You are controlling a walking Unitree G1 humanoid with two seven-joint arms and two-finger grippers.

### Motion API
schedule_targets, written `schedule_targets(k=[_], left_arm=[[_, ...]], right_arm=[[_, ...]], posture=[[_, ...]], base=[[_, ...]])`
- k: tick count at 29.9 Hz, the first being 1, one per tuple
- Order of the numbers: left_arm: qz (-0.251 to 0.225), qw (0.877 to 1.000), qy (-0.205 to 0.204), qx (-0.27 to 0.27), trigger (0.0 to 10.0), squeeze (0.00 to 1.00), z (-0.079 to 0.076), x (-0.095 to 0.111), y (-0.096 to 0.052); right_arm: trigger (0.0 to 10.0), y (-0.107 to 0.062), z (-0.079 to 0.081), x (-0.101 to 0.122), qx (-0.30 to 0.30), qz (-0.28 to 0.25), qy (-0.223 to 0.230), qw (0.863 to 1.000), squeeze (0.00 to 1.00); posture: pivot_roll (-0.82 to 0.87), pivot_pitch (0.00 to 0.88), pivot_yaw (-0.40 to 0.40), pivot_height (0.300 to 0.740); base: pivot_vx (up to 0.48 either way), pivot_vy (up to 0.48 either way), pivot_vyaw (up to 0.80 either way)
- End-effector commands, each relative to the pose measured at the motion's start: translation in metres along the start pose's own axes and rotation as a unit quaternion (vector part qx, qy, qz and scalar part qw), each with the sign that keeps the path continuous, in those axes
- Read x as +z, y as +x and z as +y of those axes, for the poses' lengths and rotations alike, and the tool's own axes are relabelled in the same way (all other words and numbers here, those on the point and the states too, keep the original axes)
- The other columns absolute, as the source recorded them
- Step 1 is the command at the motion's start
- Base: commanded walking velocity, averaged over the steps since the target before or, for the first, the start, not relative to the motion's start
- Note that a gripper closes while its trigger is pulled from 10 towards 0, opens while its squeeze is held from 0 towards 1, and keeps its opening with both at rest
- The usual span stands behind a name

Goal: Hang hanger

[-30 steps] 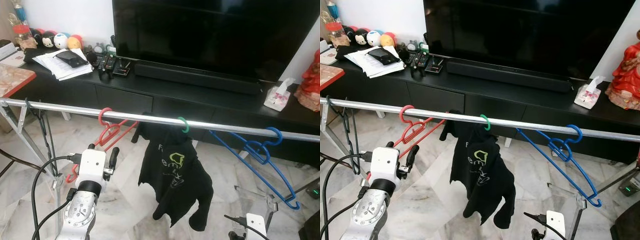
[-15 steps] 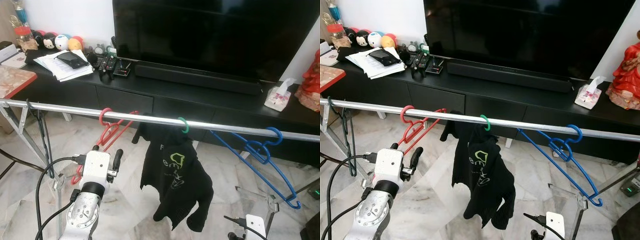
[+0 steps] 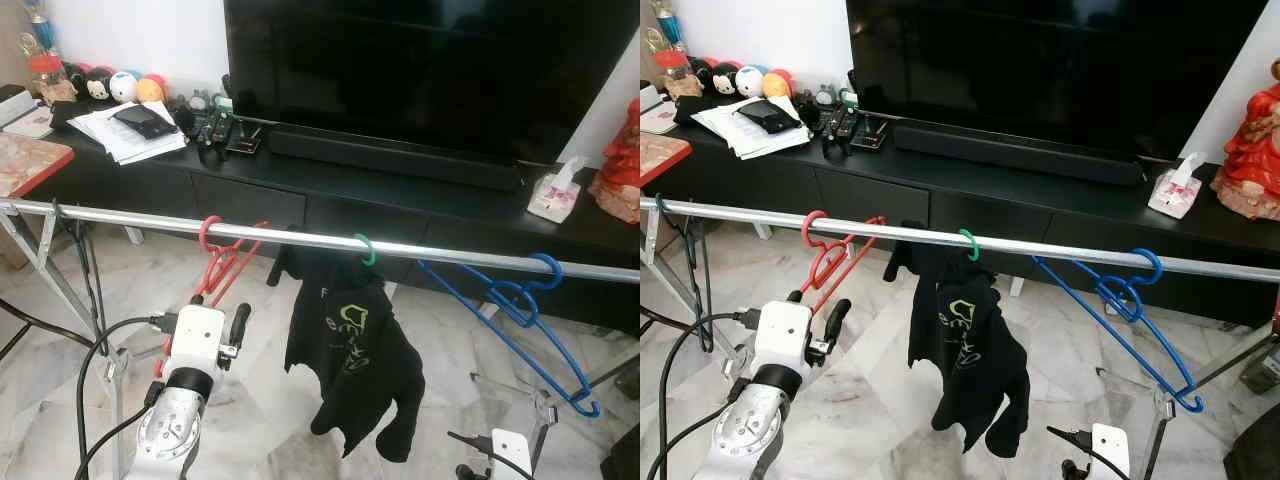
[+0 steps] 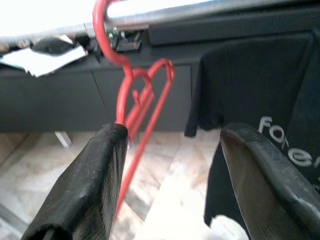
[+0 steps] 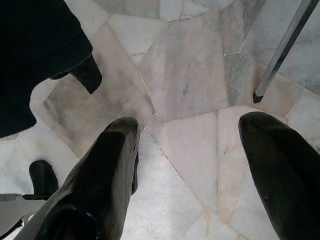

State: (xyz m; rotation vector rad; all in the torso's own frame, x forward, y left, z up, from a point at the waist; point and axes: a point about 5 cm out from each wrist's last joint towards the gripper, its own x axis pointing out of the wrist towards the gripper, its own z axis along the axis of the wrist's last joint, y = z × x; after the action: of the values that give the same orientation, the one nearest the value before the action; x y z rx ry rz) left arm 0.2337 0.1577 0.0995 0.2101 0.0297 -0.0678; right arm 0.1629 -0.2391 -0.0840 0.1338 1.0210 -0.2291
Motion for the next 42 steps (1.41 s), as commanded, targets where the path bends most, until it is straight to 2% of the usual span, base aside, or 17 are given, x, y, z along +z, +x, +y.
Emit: schedule_targets(k=[1,25,42], left_arm=[[0.011,1.000,0.005,-0.013,10.0,0.00,-0.005,-0.004,0.000],[-0.005,1.000,-0.005,-0.002,10.0,0.00,-0.007,0.004,0.009],[-0.006,1.000,-0.011,0.000,10.0,0.00,-0.006,0.005,0.010]], right_arm=[[10.0,0.000,-0.004,0.002,-0.006,-0.003,-0.001,1.000,0.00],[10.0,0.001,-0.002,0.015,-0.005,-0.017,0.000,1.000,0.00],[10.0,0.002,0.001,0.017,-0.001,-0.020,0.002,1.000,0.00]], posture=[[0.10,0.000,-0.099,0.740],[0.10,0.000,-0.114,0.740],[0.10,0.000,-0.109,0.740]], base=[[0.000,0.000,0.00],[0.000,0.000,0.00],[-0.278,0.000,0.00]])
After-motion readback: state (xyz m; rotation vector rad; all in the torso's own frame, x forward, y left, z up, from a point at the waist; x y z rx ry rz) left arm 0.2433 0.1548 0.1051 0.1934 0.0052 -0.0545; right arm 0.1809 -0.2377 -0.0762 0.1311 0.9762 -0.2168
